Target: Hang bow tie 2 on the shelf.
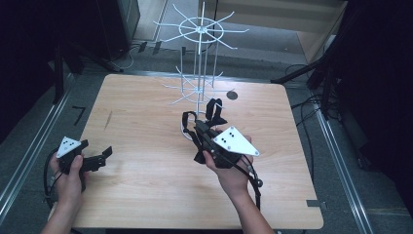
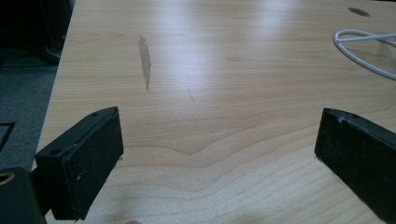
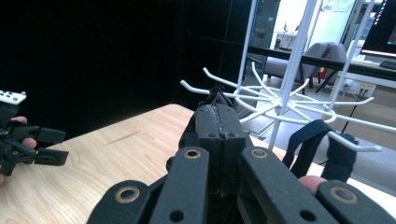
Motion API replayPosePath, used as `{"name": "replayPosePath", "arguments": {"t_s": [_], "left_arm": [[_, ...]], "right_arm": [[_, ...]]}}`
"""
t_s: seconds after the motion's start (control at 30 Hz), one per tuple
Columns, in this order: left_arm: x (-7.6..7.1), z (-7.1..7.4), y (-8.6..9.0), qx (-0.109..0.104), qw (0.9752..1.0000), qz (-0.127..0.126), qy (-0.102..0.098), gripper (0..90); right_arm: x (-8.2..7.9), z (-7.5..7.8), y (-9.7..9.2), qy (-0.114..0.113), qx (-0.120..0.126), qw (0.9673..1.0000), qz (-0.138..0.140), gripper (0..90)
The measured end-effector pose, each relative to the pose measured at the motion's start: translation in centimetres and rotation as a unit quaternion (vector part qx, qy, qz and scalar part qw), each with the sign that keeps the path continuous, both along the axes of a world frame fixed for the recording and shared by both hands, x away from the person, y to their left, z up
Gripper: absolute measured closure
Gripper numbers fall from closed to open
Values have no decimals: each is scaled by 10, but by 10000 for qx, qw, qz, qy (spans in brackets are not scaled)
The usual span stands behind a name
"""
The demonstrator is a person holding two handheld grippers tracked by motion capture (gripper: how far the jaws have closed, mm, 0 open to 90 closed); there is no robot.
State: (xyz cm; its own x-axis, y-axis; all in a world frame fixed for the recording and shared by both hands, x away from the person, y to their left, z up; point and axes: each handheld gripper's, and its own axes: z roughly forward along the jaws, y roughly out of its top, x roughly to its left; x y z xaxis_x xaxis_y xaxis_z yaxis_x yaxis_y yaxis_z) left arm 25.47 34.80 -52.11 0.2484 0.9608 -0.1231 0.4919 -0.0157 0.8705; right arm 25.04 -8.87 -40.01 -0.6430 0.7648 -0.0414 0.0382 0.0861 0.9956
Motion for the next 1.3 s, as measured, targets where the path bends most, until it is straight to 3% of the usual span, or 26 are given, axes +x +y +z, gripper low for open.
{"name": "replayPosePath", "arguments": {"t_s": [0.4, 0.8, 1.2, 1.3], "left_arm": [[0, 0, 0, -34, 10000, 28, -23, 16], [0, 0, 1, -46, 10000, 22, -14, 16], [0, 0, 1, -44, 10000, 12, -17, 16], [0, 0, 1, -46, 10000, 8, -12, 16]], "right_arm": [[9, -3, -8, 42, 93, 9998, -147, 900], [26, -27, -13, 322, 136, 9986, -409, 900], [30, -41, -8, 537, 20, 9980, -339, 900], [30, -43, -8, 638, 29, 9975, -308, 859]]}}
